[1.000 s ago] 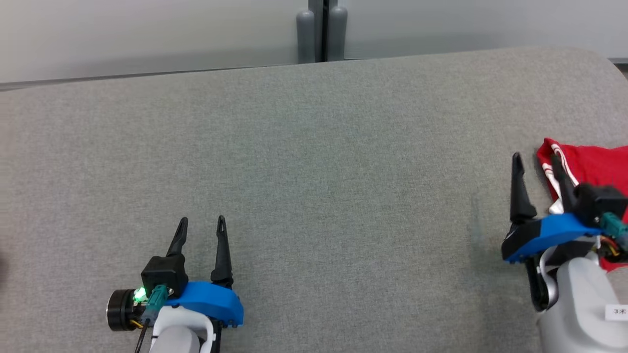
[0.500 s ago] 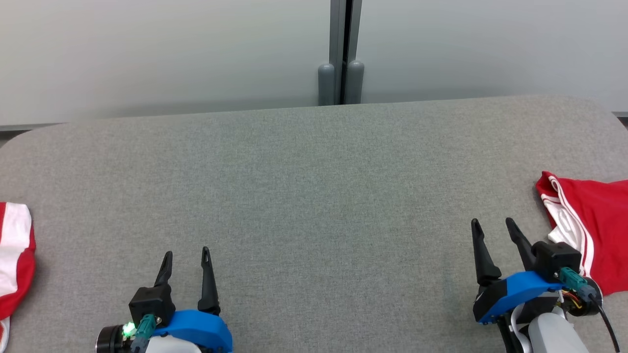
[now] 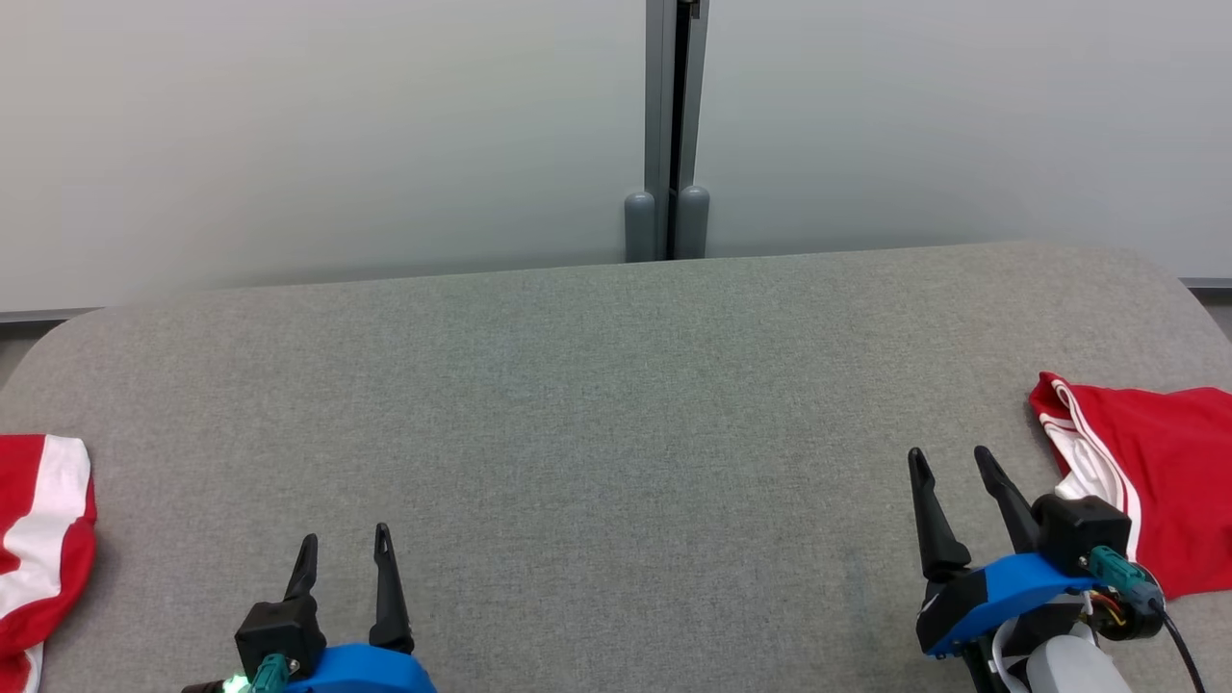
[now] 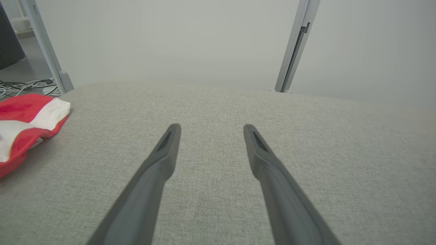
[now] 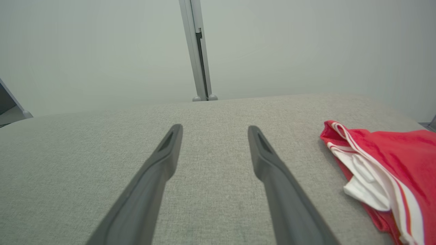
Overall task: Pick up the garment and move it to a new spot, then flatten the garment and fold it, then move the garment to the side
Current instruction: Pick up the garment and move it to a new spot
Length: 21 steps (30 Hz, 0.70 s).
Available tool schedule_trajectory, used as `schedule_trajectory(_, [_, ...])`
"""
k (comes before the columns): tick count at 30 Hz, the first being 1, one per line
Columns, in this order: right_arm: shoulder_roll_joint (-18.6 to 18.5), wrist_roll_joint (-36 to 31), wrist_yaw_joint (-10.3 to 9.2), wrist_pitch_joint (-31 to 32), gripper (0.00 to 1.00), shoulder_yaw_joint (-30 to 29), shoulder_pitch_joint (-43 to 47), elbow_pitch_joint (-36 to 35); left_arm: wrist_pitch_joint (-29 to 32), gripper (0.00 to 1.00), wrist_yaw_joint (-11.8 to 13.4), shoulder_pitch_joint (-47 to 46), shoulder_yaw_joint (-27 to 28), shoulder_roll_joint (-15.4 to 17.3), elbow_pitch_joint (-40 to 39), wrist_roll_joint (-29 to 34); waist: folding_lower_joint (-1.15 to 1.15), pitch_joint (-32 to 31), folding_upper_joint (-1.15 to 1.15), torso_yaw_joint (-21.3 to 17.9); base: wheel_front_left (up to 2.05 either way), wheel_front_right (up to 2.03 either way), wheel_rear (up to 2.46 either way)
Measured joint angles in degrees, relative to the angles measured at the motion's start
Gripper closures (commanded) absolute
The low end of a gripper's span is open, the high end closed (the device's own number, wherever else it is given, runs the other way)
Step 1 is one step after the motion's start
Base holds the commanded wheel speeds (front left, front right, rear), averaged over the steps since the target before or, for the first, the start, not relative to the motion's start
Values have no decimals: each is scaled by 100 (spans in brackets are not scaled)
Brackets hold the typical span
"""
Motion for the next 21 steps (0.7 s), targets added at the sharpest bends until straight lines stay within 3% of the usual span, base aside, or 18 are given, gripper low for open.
schedule_trajectory(11, [-1, 56, 0, 0, 0, 36, 78, 104, 0, 0, -52, 38, -4, 1, -8, 11, 1, -7, 0, 157, 0, 0, 0])
schedule_trajectory(21, [-1, 127, 0, 0, 0, 125, 103, 175, -1, 0, -52, 35, 27, 1, 49, 13, 1, -18, 1, 827, 0, 0, 0])
